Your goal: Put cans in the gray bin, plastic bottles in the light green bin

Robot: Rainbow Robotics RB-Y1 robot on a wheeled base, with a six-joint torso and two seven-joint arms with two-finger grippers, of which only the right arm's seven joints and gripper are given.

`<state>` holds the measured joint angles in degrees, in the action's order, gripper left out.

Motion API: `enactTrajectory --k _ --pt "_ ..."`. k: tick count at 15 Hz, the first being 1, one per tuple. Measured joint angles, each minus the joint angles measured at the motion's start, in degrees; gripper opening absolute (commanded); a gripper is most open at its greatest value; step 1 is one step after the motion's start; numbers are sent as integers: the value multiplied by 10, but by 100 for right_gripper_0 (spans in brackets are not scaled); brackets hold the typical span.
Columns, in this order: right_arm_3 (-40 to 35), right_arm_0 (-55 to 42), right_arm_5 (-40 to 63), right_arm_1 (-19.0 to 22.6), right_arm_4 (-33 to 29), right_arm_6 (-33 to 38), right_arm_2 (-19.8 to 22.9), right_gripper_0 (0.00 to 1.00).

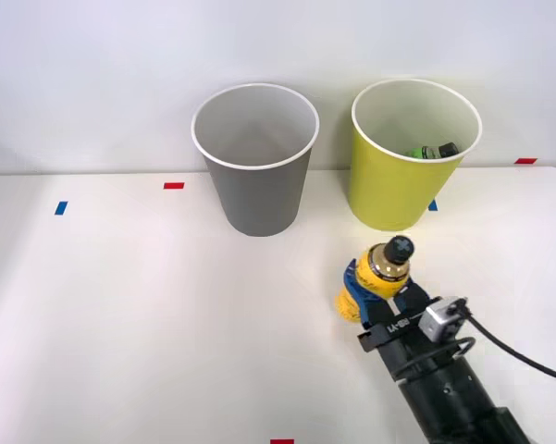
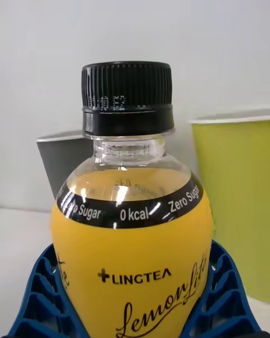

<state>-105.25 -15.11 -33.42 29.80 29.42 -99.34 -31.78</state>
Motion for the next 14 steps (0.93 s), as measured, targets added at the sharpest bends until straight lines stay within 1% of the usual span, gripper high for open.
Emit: enactTrajectory --k 2,4,6,9,11,14 --pt "-92 -64 55 6 -2 5 46 0" --pt "-147 -104 86 8 5 16 85 0" --pt "-163 -99 89 -2 15 28 96 0" --pt "-165 -58 89 -34 27 47 109 0" --pt "-165 -15 93 -54 31 97 120 0" --pt "-173 50 179 -95 17 142 174 0"
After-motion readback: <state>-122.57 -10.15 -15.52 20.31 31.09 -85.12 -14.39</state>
